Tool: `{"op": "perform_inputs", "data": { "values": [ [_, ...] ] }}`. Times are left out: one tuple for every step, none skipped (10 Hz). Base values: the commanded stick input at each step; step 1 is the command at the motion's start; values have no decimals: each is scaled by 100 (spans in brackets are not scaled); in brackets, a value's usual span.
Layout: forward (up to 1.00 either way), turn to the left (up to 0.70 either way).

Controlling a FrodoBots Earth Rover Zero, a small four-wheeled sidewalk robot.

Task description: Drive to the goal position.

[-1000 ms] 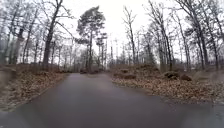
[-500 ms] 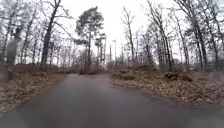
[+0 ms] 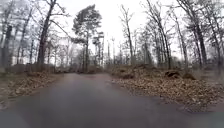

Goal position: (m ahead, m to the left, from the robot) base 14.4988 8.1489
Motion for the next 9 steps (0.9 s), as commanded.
{"op": "perform_inputs", "data": {
  "values": [
    [100, 0],
    [100, 10],
    [100, 20],
    [100, 31],
    [100, 40],
    [100, 40],
    [100, 0],
    [100, 0],
    [100, 0]
  ]
}}
